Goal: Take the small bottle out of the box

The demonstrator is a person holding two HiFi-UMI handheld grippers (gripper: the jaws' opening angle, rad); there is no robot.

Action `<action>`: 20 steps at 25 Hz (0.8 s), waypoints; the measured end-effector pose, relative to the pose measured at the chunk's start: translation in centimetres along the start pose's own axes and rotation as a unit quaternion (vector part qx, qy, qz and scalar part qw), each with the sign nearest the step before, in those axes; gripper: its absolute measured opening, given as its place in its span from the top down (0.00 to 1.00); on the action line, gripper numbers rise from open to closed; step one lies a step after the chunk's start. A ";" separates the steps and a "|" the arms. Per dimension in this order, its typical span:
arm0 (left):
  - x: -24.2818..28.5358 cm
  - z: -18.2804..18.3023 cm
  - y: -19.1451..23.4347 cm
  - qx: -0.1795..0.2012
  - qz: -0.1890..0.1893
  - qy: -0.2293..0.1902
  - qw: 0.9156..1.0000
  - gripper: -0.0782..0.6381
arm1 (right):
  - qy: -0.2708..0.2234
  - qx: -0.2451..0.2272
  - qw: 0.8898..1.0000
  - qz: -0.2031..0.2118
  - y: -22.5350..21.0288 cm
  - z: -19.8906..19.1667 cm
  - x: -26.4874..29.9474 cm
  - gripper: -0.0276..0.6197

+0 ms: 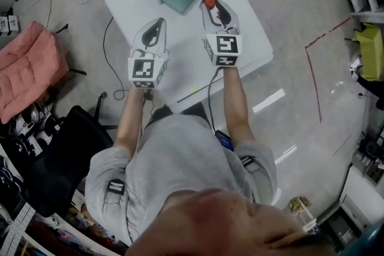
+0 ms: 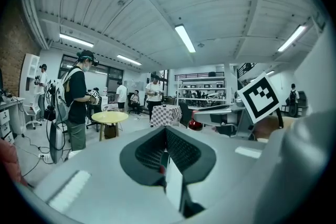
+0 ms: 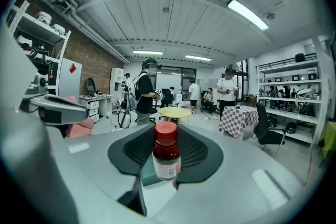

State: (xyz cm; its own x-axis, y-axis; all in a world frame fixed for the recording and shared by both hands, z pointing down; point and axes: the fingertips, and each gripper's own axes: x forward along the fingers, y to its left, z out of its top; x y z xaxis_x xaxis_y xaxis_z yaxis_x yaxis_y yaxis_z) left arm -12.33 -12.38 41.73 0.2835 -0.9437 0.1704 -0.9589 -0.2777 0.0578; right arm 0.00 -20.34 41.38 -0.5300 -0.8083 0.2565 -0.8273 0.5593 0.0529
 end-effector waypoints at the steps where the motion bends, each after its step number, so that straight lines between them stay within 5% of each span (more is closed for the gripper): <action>1: 0.2 0.2 -0.4 0.002 -0.006 -0.002 1.000 0.87 | 0.000 0.001 1.000 -0.005 -0.3 -0.2 -0.4 0.76; 20: 4.3 0.3 -9.8 0.030 -0.093 -0.001 0.995 0.87 | 0.008 0.021 0.995 -0.094 -8.5 -3.4 -7.6 0.76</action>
State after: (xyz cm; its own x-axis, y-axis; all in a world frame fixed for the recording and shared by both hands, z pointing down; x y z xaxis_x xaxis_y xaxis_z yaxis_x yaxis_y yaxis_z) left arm -1.71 -13.76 41.62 0.4568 -0.8749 0.1608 -0.8882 -0.4585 0.0285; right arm 11.64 -18.34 42.28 -0.3621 -0.8946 0.2619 -0.9188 0.3899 0.0612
